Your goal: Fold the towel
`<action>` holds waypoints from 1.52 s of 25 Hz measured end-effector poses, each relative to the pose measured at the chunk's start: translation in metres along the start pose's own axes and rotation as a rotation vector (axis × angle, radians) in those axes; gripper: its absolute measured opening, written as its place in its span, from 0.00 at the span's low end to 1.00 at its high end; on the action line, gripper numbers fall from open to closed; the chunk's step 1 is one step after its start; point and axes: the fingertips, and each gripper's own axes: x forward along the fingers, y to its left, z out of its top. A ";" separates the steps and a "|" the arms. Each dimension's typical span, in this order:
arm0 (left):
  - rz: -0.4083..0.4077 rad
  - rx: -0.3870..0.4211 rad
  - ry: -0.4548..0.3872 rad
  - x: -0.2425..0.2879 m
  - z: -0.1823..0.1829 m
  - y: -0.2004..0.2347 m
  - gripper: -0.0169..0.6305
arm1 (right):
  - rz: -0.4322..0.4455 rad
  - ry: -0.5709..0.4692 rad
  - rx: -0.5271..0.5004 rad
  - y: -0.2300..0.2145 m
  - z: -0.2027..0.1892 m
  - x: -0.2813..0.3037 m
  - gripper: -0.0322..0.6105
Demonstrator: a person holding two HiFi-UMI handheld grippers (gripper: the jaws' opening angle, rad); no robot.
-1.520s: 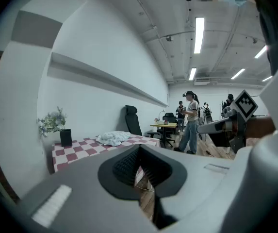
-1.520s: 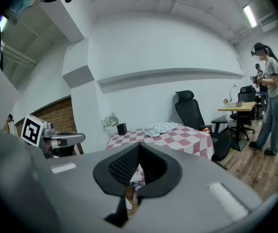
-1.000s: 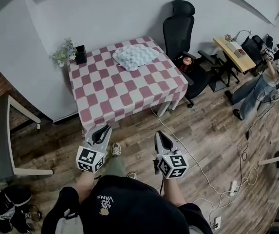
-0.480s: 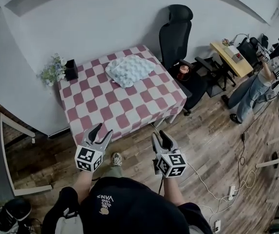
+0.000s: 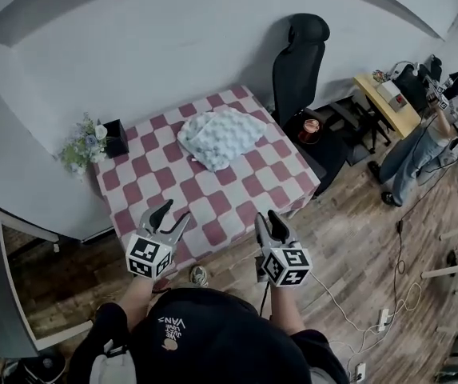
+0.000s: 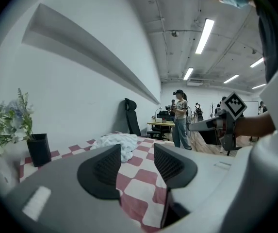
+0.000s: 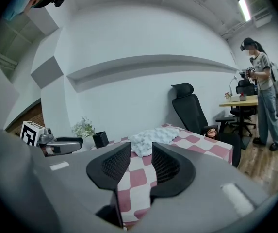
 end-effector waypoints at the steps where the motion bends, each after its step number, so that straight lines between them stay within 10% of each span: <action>1: -0.004 0.000 0.002 0.004 0.000 0.006 0.32 | -0.004 0.003 0.002 0.000 0.001 0.006 0.25; 13: 0.036 -0.066 0.035 0.059 -0.008 0.049 0.32 | 0.021 0.061 -0.025 -0.030 0.018 0.085 0.25; 38: 0.352 -0.367 0.124 0.195 -0.047 0.112 0.46 | 0.449 0.296 -0.355 -0.110 0.087 0.381 0.27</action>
